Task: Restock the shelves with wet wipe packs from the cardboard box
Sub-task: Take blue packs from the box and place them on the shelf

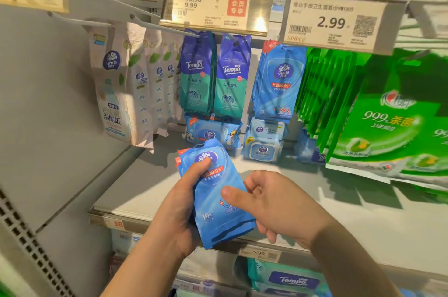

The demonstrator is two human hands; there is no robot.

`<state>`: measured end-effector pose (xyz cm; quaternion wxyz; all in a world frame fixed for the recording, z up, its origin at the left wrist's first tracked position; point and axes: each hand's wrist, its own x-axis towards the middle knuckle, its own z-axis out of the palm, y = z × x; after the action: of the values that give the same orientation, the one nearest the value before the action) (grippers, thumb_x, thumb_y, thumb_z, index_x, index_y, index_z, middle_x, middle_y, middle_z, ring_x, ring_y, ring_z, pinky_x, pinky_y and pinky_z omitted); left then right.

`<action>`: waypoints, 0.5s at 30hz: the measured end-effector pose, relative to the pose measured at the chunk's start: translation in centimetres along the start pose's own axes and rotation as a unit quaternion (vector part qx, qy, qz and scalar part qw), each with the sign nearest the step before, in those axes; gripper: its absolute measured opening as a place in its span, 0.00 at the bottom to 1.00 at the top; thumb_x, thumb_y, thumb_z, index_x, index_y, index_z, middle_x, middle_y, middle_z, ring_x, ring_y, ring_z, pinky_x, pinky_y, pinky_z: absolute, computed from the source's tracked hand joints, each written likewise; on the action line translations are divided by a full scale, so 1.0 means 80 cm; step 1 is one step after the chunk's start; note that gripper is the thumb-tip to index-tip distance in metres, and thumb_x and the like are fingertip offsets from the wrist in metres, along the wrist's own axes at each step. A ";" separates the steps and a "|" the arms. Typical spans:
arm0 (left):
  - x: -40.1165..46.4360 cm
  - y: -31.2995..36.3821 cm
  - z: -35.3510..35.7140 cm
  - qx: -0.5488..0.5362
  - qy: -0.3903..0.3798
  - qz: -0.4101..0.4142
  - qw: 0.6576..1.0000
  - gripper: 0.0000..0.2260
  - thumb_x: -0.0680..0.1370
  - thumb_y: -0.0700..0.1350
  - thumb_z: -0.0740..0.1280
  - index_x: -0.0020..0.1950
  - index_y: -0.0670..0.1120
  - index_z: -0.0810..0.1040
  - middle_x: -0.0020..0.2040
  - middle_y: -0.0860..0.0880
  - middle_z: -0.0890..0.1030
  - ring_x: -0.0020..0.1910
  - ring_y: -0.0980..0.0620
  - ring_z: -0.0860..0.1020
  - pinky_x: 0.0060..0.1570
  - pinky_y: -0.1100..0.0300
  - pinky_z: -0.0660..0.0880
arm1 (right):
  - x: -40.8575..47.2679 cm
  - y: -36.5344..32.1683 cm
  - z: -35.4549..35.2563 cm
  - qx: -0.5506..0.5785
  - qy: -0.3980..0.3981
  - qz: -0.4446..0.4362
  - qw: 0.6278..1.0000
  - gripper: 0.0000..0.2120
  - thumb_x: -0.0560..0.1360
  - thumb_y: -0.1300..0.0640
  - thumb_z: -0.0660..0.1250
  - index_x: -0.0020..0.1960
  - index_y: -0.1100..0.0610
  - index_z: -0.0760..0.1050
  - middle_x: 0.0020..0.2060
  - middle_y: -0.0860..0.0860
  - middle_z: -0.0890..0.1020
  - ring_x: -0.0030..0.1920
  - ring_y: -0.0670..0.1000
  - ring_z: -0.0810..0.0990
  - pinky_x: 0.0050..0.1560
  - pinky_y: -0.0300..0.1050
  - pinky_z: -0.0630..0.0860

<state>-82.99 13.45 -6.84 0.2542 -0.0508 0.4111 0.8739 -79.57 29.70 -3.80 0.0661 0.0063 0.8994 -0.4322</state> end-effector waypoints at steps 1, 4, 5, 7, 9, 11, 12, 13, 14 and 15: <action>0.000 -0.001 0.001 0.004 0.001 -0.003 1.000 0.19 0.73 0.56 0.70 0.56 0.44 0.82 0.58 0.36 0.82 0.47 0.38 0.82 0.60 0.40 0.74 | -0.001 0.001 0.000 -0.001 -0.003 -0.001 1.000 0.22 0.73 0.35 0.71 0.48 0.55 0.77 0.25 0.51 0.77 0.21 0.51 0.73 0.26 0.42 0.71; -0.001 -0.004 0.004 0.005 0.002 0.001 1.000 0.20 0.72 0.58 0.70 0.53 0.43 0.84 0.54 0.36 0.84 0.44 0.39 0.84 0.53 0.44 0.79 | 0.000 0.008 0.000 0.024 -0.011 0.009 1.000 0.15 0.77 0.42 0.70 0.45 0.54 0.77 0.32 0.60 0.80 0.23 0.52 0.74 0.25 0.42 0.71; -0.001 -0.005 0.005 0.002 0.005 0.005 1.000 0.20 0.72 0.59 0.70 0.52 0.43 0.84 0.53 0.36 0.84 0.43 0.39 0.84 0.51 0.45 0.79 | 0.000 0.010 0.000 0.047 -0.015 0.015 0.999 0.13 0.78 0.43 0.69 0.46 0.54 0.76 0.38 0.62 0.83 0.25 0.53 0.74 0.25 0.43 0.72; -0.001 -0.007 0.006 0.000 0.010 0.009 1.000 0.23 0.73 0.62 0.68 0.54 0.44 0.84 0.53 0.37 0.84 0.47 0.37 0.84 0.54 0.42 0.78 | 0.000 0.015 -0.001 0.107 -0.014 0.025 0.994 0.12 0.81 0.47 0.67 0.49 0.56 0.75 0.45 0.62 0.85 0.25 0.54 0.75 0.23 0.44 0.72; -0.001 -0.009 0.007 -0.004 0.013 0.008 1.000 0.28 0.72 0.66 0.67 0.60 0.45 0.82 0.57 0.38 0.83 0.55 0.36 0.82 0.62 0.39 0.74 | -0.002 0.019 -0.005 0.156 0.004 0.034 0.987 0.11 0.83 0.51 0.64 0.52 0.60 0.73 0.41 0.59 0.85 0.24 0.55 0.76 0.21 0.42 0.69; 0.000 -0.011 0.008 -0.009 0.018 0.017 1.000 0.31 0.71 0.67 0.66 0.63 0.46 0.81 0.58 0.39 0.83 0.57 0.37 0.81 0.62 0.41 0.74 | -0.004 0.022 -0.008 0.193 0.033 0.035 0.980 0.10 0.84 0.54 0.62 0.54 0.61 0.72 0.35 0.58 0.84 0.24 0.56 0.77 0.20 0.41 0.67; 0.000 -0.011 0.009 -0.013 0.019 0.021 1.000 0.30 0.72 0.67 0.65 0.64 0.47 0.81 0.58 0.40 0.83 0.56 0.38 0.82 0.60 0.42 0.75 | -0.005 0.023 -0.008 0.213 0.052 0.033 0.975 0.09 0.84 0.54 0.61 0.54 0.61 0.71 0.34 0.58 0.84 0.24 0.57 0.77 0.20 0.41 0.67; -0.001 -0.011 0.009 -0.017 0.017 0.022 0.999 0.29 0.73 0.67 0.65 0.63 0.48 0.81 0.57 0.40 0.84 0.55 0.38 0.82 0.59 0.43 0.75 | -0.008 0.024 -0.008 0.232 0.077 0.027 0.969 0.09 0.85 0.55 0.61 0.54 0.61 0.71 0.32 0.57 0.83 0.24 0.57 0.77 0.20 0.41 0.66; -0.001 -0.011 0.009 -0.019 0.015 0.023 0.999 0.28 0.74 0.66 0.64 0.63 0.48 0.81 0.57 0.40 0.84 0.55 0.38 0.83 0.58 0.44 0.76 | -0.010 0.024 -0.006 0.248 0.109 0.016 0.963 0.08 0.85 0.55 0.61 0.54 0.61 0.70 0.32 0.55 0.83 0.24 0.57 0.77 0.20 0.42 0.67; -0.002 -0.010 0.008 -0.022 0.014 0.020 0.999 0.27 0.74 0.66 0.64 0.64 0.48 0.81 0.57 0.40 0.84 0.55 0.38 0.82 0.59 0.43 0.75 | -0.014 0.022 -0.005 0.258 0.146 0.001 0.955 0.08 0.84 0.55 0.61 0.54 0.60 0.70 0.33 0.54 0.84 0.24 0.57 0.77 0.20 0.43 0.67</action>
<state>-82.40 14.32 -6.95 0.2296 -0.0598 0.3965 0.8868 -78.40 31.18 -4.81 -0.0691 0.0866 0.7573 -0.6436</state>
